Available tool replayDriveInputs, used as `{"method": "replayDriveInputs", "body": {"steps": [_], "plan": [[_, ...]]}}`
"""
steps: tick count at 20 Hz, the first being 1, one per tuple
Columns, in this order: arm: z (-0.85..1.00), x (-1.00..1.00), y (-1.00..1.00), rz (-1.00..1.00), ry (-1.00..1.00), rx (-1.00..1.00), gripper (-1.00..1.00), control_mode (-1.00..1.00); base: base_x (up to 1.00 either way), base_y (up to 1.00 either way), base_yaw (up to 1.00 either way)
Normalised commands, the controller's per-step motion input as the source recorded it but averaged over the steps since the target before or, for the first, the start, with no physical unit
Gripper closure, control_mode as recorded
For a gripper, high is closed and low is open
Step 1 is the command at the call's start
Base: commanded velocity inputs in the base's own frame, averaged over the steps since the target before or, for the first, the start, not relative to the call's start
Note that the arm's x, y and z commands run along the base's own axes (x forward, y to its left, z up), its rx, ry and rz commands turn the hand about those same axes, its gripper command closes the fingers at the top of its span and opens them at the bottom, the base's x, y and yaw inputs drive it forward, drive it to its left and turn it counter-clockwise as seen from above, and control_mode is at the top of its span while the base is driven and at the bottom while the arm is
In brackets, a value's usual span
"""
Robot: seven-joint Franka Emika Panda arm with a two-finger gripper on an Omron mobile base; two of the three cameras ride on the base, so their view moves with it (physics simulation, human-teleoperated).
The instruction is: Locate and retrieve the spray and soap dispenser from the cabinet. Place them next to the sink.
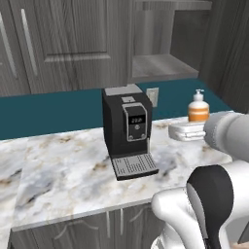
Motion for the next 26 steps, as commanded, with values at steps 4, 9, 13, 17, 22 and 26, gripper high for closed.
{"method": "replayDriveInputs", "body": {"steps": [4,9,13,17,22,26], "plan": [[0.0,0.0,0.0,0.0,0.0,0.0,1.0,1.0,-0.59,-0.09,0.0],[0.0,0.0,0.0,0.0,0.0,0.0,1.0,1.0,-0.47,-0.18,0.0],[0.0,0.0,0.0,0.0,0.0,0.0,1.0,1.0,-0.32,-0.5,0.0],[0.0,0.0,0.0,0.0,0.0,0.0,1.0,1.0,-0.07,-0.86,0.03],[0.0,0.0,0.0,0.0,0.0,0.0,1.0,1.0,0.0,-0.9,0.07],[0.0,0.0,0.0,0.0,0.0,0.0,1.0,1.0,0.03,-0.85,0.12]]}}
